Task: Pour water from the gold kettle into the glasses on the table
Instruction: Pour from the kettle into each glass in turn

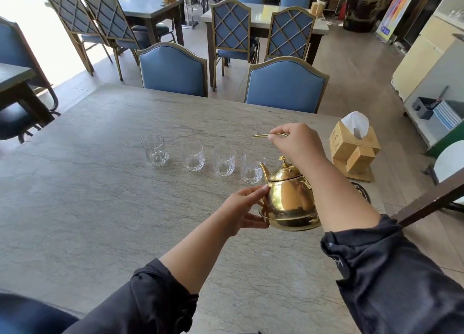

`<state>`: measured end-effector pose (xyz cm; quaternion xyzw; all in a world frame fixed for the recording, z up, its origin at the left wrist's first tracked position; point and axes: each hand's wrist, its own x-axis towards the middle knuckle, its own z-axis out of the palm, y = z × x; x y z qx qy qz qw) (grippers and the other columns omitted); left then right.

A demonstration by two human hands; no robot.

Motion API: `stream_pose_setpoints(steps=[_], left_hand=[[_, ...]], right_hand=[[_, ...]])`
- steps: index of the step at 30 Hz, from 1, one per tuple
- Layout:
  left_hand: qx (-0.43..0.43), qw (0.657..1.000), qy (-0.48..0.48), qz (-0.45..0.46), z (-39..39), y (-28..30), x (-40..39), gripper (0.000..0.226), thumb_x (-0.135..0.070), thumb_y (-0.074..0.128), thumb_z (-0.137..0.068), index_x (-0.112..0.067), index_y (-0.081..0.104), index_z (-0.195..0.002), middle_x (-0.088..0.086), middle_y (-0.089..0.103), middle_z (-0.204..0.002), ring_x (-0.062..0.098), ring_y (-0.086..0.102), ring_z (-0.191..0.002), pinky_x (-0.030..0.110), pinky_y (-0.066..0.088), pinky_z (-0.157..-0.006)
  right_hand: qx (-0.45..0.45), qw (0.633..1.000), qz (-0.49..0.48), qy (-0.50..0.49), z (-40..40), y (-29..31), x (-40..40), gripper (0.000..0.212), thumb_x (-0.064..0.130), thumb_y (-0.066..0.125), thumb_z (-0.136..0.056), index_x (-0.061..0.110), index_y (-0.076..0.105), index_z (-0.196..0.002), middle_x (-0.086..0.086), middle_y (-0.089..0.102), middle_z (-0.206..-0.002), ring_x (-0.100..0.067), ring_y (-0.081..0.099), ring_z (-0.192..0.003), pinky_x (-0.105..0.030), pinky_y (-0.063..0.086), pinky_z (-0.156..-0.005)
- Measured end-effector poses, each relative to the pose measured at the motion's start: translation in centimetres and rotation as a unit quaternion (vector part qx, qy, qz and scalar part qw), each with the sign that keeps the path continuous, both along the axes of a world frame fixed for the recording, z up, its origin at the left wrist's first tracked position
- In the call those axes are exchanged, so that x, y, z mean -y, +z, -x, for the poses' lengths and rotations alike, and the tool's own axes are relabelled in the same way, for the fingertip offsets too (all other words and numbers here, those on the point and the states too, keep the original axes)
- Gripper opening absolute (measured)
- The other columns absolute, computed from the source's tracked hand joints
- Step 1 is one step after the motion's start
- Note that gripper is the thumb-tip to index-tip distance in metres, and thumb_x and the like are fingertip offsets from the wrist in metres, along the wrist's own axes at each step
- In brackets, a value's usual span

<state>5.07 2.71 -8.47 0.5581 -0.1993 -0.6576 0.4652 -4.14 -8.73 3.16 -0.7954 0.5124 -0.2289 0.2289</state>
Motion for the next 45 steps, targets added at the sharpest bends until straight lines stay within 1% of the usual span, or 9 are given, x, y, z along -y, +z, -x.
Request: stream_pose_setpoints(steps=[9, 14, 20, 27, 30, 34, 37, 41, 45], left_hand=[[0.001, 1.000, -0.006, -0.001, 0.0, 0.0, -0.1, 0.048, -0.046, 0.069, -0.086, -0.020, 0.065, -0.126, 0.010, 0.056, -0.132, 0.041, 0.071, -0.090, 0.048, 0.062, -0.081], [-0.003, 1.000, 0.001, 0.003, 0.0, 0.0, -0.1, 0.049, -0.045, 0.070, -0.086, -0.019, 0.064, -0.127, 0.013, 0.055, -0.136, 0.036, 0.073, -0.079, 0.042, 0.064, -0.072], [-0.005, 1.000, 0.002, 0.004, -0.1, 0.0, -0.1, 0.050, -0.045, 0.071, -0.085, -0.019, 0.065, -0.127, 0.014, 0.053, -0.137, 0.036, 0.073, -0.079, 0.042, 0.064, -0.071], [0.000, 1.000, 0.000, 0.005, -0.1, -0.1, -0.2, 0.050, -0.046, 0.070, -0.085, -0.018, 0.064, -0.126, 0.014, 0.054, -0.136, 0.036, 0.074, -0.079, 0.042, 0.064, -0.072], [0.006, 1.000, -0.001, 0.005, 0.0, -0.2, -0.2, 0.050, -0.046, 0.070, -0.085, -0.019, 0.064, -0.126, 0.013, 0.055, -0.135, 0.036, 0.074, -0.080, 0.042, 0.063, -0.073], [0.023, 1.000, 0.004, 0.003, 0.1, -0.4, -0.3, 0.047, -0.046, 0.069, -0.087, -0.023, 0.065, -0.128, 0.004, 0.060, -0.121, 0.033, 0.073, -0.080, 0.041, 0.063, -0.074], [0.035, 0.999, 0.006, 0.005, 0.0, -0.6, -0.5, 0.048, -0.046, 0.069, -0.087, -0.026, 0.064, -0.130, 0.000, 0.060, -0.121, 0.030, 0.074, -0.079, 0.039, 0.063, -0.074], [0.049, 0.999, 0.008, 0.003, -0.4, -0.9, -0.7, 0.055, -0.046, 0.071, -0.084, -0.028, 0.060, -0.135, 0.007, 0.055, -0.139, 0.031, 0.075, -0.085, 0.038, 0.063, -0.075], [0.056, 0.998, 0.001, 0.004, -1.3, -1.1, -0.6, 0.062, -0.045, 0.074, -0.082, -0.027, 0.057, -0.139, 0.007, 0.055, -0.142, 0.035, 0.073, -0.093, 0.039, 0.063, -0.077]], right_hand=[[0.000, 1.000, 0.004, 0.003, 0.1, -0.2, 0.2, 0.028, 0.034, 0.063, -0.091, 0.021, 0.071, -0.114, -0.004, 0.070, -0.113, -0.013, 0.052, -0.078, -0.026, 0.046, -0.071], [0.000, 1.000, 0.010, 0.002, 0.0, -0.3, 0.2, 0.027, 0.034, 0.063, -0.091, 0.020, 0.072, -0.113, -0.004, 0.070, -0.114, -0.013, 0.054, -0.083, -0.027, 0.047, -0.072], [0.000, 1.000, -0.001, -0.001, 0.0, 0.0, 0.1, 0.028, 0.034, 0.064, -0.090, 0.020, 0.072, -0.113, -0.004, 0.069, -0.119, -0.022, 0.061, -0.103, -0.029, 0.047, -0.076], [-0.001, 1.000, 0.005, 0.002, 0.0, -0.1, 0.0, 0.026, 0.032, 0.063, -0.092, 0.020, 0.071, -0.113, -0.005, 0.069, -0.116, -0.012, 0.050, -0.082, -0.028, 0.047, -0.073], [0.004, 1.000, 0.006, 0.000, 0.2, -0.3, -0.1, 0.026, 0.033, 0.063, -0.092, 0.020, 0.071, -0.113, -0.005, 0.070, -0.114, -0.012, 0.051, -0.077, -0.027, 0.048, -0.070], [0.017, 1.000, 0.012, -0.009, 0.7, -0.9, -0.5, 0.028, 0.033, 0.062, -0.092, 0.020, 0.070, -0.116, -0.004, 0.071, -0.111, -0.010, 0.053, -0.060, -0.024, 0.046, -0.060], [0.037, 0.999, 0.013, -0.022, 1.2, -1.5, -1.0, 0.029, 0.033, 0.062, -0.092, 0.020, 0.069, -0.118, -0.002, 0.068, -0.119, -0.009, 0.053, -0.068, -0.022, 0.044, -0.061], [0.065, 0.997, 0.015, -0.032, 1.5, -2.0, -2.0, 0.030, 0.032, 0.062, -0.093, 0.020, 0.068, -0.120, -0.002, 0.069, -0.119, -0.013, 0.062, -0.083, -0.017, 0.038, -0.057], [0.103, 0.993, 0.015, -0.058, 1.7, -2.2, -3.0, 0.030, 0.032, 0.062, -0.093, 0.021, 0.068, -0.120, 0.001, 0.069, -0.117, -0.006, 0.053, -0.080, -0.019, 0.041, -0.062]])
